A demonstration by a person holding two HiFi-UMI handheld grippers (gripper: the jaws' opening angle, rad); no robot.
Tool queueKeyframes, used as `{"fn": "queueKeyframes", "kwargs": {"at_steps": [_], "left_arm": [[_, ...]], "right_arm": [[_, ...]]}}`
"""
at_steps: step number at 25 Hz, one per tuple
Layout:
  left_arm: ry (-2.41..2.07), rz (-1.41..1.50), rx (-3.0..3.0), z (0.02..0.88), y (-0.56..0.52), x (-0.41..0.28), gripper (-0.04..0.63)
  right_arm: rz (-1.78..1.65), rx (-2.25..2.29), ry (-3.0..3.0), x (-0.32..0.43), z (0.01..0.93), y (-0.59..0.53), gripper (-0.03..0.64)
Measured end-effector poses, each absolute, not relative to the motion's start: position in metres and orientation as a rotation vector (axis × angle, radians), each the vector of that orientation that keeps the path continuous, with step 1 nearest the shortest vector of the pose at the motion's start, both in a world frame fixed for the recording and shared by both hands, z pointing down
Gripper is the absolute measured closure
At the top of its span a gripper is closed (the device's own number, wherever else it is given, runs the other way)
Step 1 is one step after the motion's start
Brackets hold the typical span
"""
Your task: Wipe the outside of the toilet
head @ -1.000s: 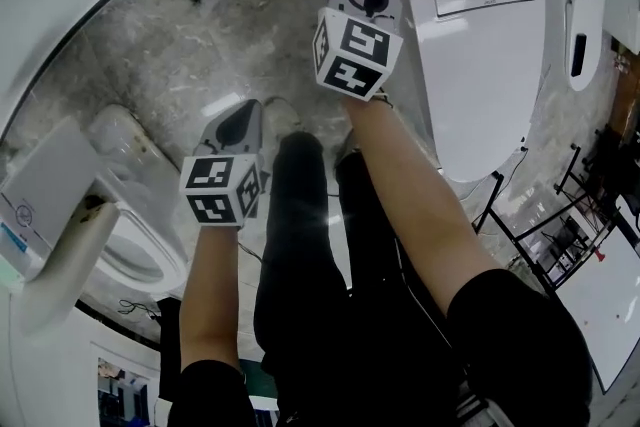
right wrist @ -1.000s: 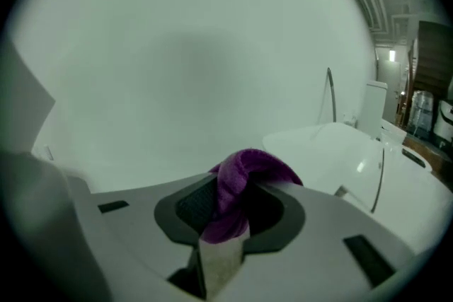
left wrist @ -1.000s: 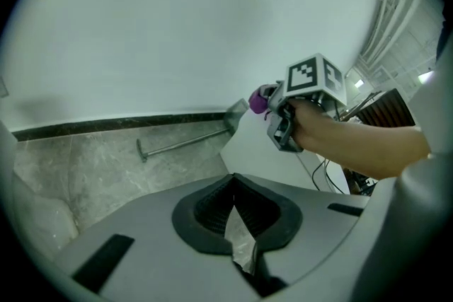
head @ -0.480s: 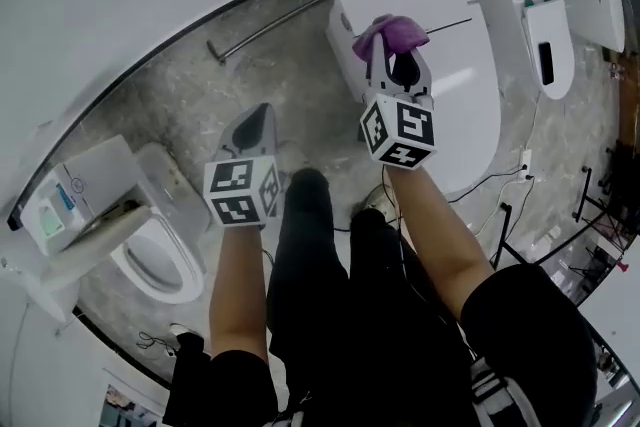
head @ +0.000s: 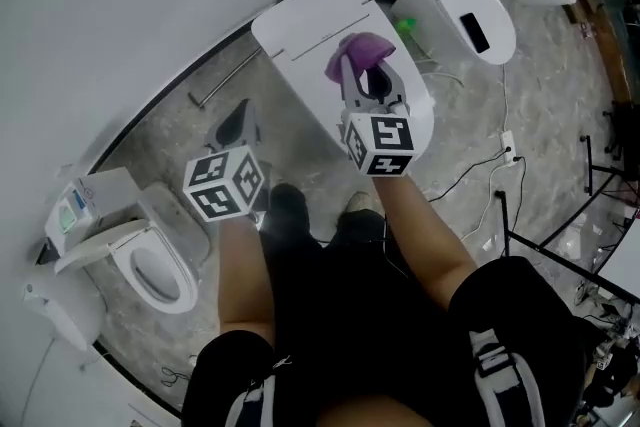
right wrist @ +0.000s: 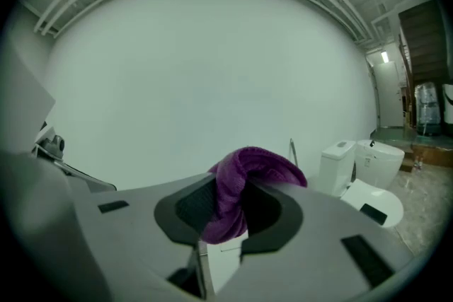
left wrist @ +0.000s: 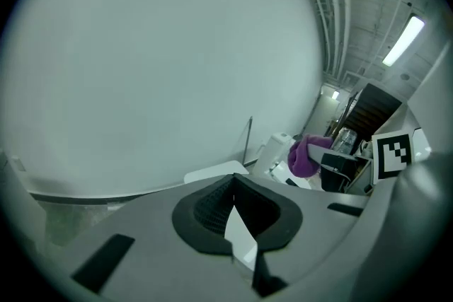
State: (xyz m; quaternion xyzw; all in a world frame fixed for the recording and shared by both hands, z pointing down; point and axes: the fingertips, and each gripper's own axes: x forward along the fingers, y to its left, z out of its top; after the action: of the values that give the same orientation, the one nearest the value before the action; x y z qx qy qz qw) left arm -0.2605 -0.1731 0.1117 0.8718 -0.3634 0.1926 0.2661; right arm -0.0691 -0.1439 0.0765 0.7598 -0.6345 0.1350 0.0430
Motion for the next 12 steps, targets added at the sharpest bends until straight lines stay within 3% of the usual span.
{"fn": "queueKeyframes", "kwargs": {"at_steps": [12], "left_arm": [[-1.006,0.487,2.51,-0.043,-0.024,-0.143,0.588]], "right_arm": [[0.233,2.398,-2.054,0.028,-0.079,0.007,0.531]]}}
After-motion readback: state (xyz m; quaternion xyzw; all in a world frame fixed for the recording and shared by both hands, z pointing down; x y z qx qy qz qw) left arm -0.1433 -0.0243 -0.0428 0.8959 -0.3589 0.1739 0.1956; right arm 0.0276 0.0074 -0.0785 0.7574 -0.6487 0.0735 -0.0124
